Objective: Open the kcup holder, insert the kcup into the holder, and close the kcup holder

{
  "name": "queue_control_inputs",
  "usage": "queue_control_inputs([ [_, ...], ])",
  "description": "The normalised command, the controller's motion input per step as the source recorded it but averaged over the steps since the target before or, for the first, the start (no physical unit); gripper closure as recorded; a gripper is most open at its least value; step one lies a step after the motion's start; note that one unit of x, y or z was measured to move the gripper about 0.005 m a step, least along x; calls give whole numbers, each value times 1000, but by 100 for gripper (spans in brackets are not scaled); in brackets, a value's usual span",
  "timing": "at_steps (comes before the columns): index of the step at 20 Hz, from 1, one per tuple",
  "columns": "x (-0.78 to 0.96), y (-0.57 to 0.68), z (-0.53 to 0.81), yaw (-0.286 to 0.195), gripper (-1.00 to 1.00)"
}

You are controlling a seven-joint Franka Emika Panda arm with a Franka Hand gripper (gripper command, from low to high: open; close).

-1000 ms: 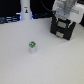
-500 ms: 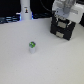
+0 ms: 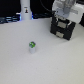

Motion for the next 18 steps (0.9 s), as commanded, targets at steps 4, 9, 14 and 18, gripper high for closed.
queue_control_inputs([
  [4, 872, -186, 249, -70, 100],
  [9, 745, -156, 165, -63, 100],
  [14, 915, -188, 228, -78, 100],
  [18, 931, -214, 264, -76, 100],
])
